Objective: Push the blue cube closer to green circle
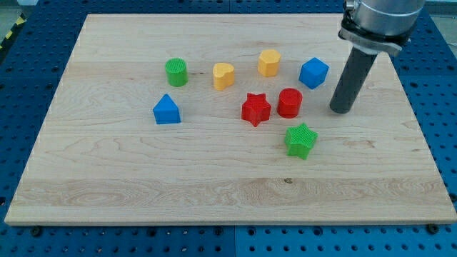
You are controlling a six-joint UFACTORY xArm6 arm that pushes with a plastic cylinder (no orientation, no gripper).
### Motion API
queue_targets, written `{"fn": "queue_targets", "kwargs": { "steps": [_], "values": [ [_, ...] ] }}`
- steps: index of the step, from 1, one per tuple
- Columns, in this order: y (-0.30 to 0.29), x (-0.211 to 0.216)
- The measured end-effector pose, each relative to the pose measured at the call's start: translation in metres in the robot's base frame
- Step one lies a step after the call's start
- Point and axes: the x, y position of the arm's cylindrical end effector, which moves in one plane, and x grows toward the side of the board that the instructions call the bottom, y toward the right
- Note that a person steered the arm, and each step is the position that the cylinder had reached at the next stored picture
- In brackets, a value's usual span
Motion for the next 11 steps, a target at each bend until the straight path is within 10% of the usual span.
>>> {"fn": "queue_targets", "kwargs": {
  "steps": [5, 11],
  "values": [
    [0.0, -0.093],
    [0.02, -0.069]
  ]
}}
